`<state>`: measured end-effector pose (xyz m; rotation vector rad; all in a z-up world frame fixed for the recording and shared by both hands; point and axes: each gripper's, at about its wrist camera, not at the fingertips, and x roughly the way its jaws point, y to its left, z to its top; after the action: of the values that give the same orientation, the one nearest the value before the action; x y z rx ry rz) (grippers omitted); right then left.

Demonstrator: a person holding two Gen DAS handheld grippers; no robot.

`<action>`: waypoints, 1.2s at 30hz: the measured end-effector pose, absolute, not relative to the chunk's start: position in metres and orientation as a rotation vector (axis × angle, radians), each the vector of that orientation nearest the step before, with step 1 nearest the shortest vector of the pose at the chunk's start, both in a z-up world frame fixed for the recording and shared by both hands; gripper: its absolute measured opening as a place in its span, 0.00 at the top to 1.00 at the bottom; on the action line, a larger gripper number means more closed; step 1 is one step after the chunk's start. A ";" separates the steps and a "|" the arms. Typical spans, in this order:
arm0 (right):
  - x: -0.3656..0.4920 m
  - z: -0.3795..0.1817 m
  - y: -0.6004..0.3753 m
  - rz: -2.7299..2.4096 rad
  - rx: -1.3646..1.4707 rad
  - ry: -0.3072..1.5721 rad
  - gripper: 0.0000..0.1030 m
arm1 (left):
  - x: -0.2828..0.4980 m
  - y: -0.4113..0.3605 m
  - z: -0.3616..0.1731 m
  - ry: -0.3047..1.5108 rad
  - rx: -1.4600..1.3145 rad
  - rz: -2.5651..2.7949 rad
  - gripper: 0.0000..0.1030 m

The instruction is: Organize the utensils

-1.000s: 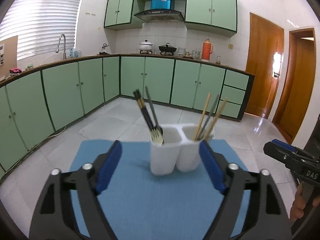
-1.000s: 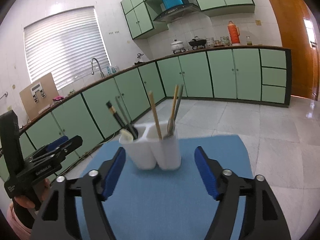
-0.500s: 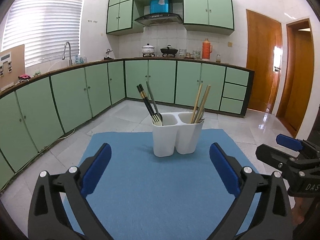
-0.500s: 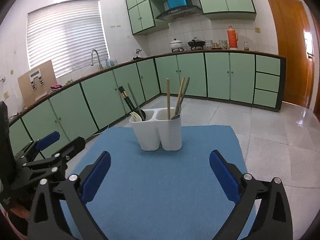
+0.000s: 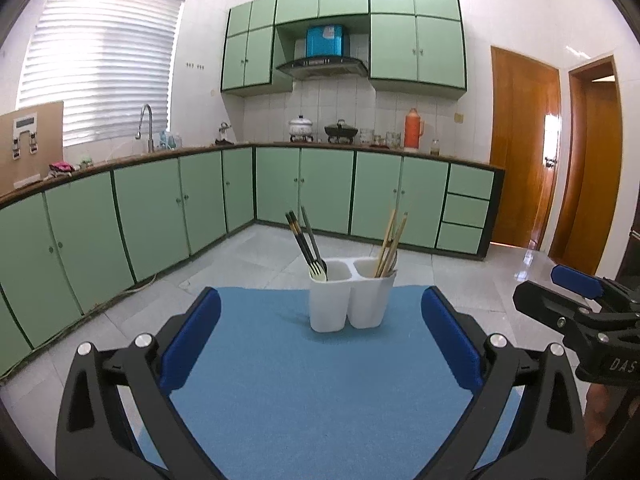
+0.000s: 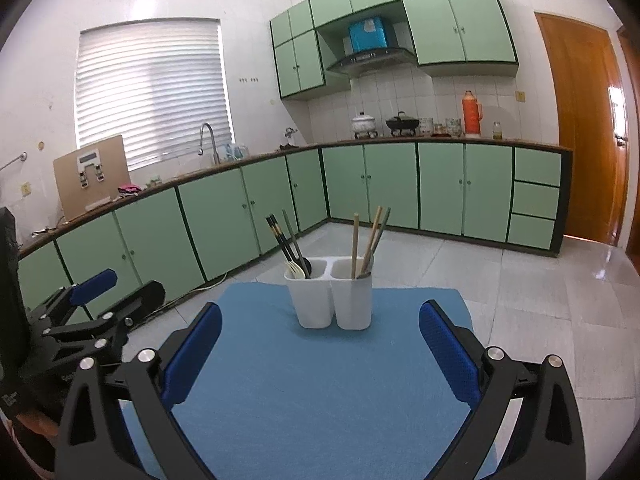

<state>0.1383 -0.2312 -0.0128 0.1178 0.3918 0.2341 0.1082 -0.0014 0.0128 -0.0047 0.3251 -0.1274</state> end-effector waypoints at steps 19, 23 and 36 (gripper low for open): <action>0.114 -0.001 -0.224 0.237 0.097 0.360 0.06 | 0.070 0.002 0.025 0.285 -0.007 -0.136 0.06; 0.114 0.000 -0.225 0.239 0.094 0.362 0.06 | 0.069 0.002 0.024 0.284 -0.005 -0.135 0.06; 0.114 0.000 -0.225 0.240 0.092 0.364 0.06 | 0.069 0.002 0.023 0.286 -0.004 -0.134 0.06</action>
<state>0.1144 -0.2253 0.0002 0.0918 0.3641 0.2400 0.0693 0.0024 0.0231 -0.0041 0.2856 -0.1341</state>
